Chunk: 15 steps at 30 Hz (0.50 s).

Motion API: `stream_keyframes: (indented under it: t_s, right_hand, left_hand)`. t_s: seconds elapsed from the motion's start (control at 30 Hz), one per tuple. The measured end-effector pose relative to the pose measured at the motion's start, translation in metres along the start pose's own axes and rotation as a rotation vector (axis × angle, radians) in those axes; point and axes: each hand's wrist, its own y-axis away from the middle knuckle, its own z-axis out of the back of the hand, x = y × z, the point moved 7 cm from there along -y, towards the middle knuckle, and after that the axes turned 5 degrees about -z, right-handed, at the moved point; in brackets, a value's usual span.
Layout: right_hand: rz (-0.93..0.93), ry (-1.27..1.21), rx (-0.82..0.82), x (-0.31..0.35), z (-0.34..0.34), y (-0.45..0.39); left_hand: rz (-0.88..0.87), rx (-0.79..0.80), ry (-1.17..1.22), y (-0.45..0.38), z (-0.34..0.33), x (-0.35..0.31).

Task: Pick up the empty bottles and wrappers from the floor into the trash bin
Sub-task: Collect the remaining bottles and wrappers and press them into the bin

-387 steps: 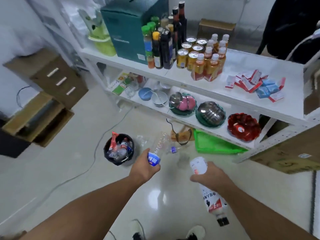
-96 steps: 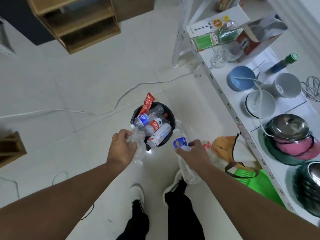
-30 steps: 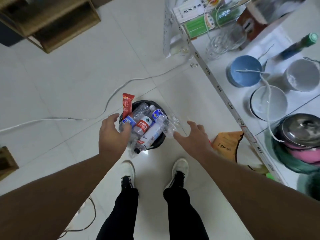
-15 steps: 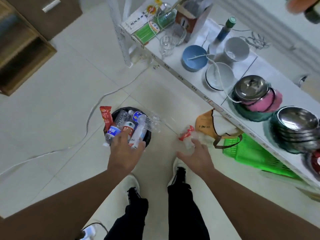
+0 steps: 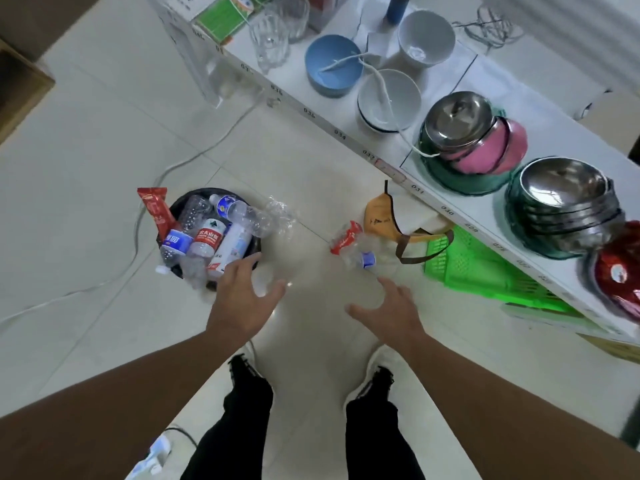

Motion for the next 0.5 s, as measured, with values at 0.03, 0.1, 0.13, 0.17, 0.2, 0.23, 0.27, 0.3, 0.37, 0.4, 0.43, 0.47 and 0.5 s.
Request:
stream_keyframes:
  t_s: [0.03,0.1,0.13,0.17,0.2,0.23,0.27,0.3,0.37,0.4,0.43,0.47,0.5]
  right_hand:
    - [0.025,0.019,0.005,-0.004,0.000,-0.008]
    - [0.073,0.064,0.024,-0.013,0.000,-0.023]
    - [0.095,0.078,0.032,-0.017,0.002,-0.029]
    - [0.114,0.096,0.039,-0.021,0.004,-0.035]
    - [0.133,0.118,0.041,-0.025,0.006,-0.043]
    - [0.158,0.140,0.041,-0.027,0.007,-0.053]
    - [0.186,0.163,0.042,-0.030,0.008,-0.065]
    - [0.208,0.183,0.043,-0.032,0.006,-0.077]
    - [0.237,0.216,0.032,-0.036,-0.002,-0.106]
    - [0.248,0.239,0.022,-0.036,-0.008,-0.123]
    - [0.256,0.266,0.016,-0.036,-0.016,-0.140]
    - [0.266,0.284,0.009,-0.035,-0.025,-0.159]
    - [0.281,0.297,0.000,-0.032,-0.039,-0.183]
  left_hand:
    - [0.004,0.005,-0.015,0.000,-0.009,0.000]
    - [0.041,0.031,-0.035,0.004,-0.030,0.002]
    - [0.063,0.033,-0.030,0.006,-0.041,0.002]
    - [0.078,0.032,-0.027,0.006,-0.053,0.001]
    - [0.096,0.035,-0.026,0.005,-0.066,0.001]
    - [0.114,0.036,-0.025,0.001,-0.080,0.002]
    - [0.127,0.037,-0.021,-0.005,-0.095,0.004]
    - [0.134,0.036,-0.015,-0.011,-0.110,0.007]
    - [0.135,0.038,0.004,-0.030,-0.141,0.017]
    - [0.124,0.044,0.002,-0.043,-0.156,0.023]
    - [0.109,0.056,-0.018,-0.057,-0.171,0.030]
    - [0.092,0.066,-0.045,-0.072,-0.185,0.039]
    - [0.074,0.067,-0.078,-0.093,-0.199,0.052]
